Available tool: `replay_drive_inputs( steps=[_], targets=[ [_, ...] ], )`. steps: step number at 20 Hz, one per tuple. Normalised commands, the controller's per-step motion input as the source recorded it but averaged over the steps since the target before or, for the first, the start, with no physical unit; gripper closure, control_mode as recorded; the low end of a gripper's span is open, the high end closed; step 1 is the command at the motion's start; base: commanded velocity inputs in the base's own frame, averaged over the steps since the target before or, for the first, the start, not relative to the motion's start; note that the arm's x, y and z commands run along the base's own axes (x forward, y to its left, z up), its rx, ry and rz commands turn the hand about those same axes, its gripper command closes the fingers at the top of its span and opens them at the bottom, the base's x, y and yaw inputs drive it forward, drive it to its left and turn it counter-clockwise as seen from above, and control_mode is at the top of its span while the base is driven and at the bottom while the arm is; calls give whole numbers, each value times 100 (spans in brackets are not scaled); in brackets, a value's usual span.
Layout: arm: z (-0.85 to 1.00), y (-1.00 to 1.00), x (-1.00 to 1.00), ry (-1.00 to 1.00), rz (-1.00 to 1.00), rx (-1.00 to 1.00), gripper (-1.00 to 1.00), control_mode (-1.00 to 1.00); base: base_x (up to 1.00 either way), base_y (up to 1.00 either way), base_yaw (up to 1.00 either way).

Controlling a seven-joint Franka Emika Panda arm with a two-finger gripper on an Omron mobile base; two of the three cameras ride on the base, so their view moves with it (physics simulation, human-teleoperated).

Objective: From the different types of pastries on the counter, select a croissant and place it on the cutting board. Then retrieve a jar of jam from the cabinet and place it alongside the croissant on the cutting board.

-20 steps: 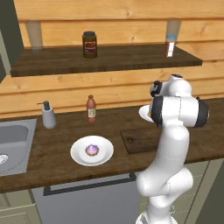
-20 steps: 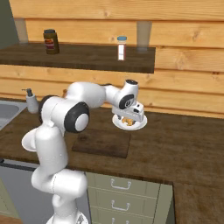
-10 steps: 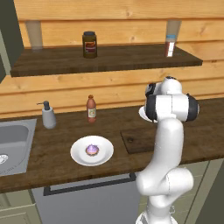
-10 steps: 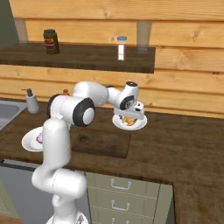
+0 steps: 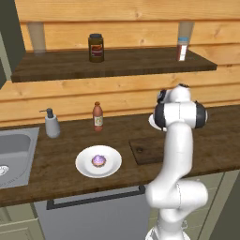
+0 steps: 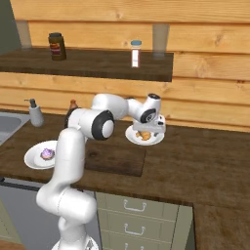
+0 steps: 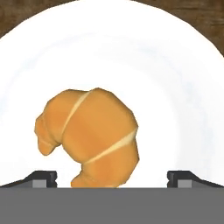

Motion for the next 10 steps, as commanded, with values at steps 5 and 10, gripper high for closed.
replay_drive_inputs(
  steps=[5,10],
  targets=[
    [-34,0,30,2,4,0,-100,-100,0,0,0],
    [-28,4,8,0,1,-3,100,-100,0,0,0]
  ],
)
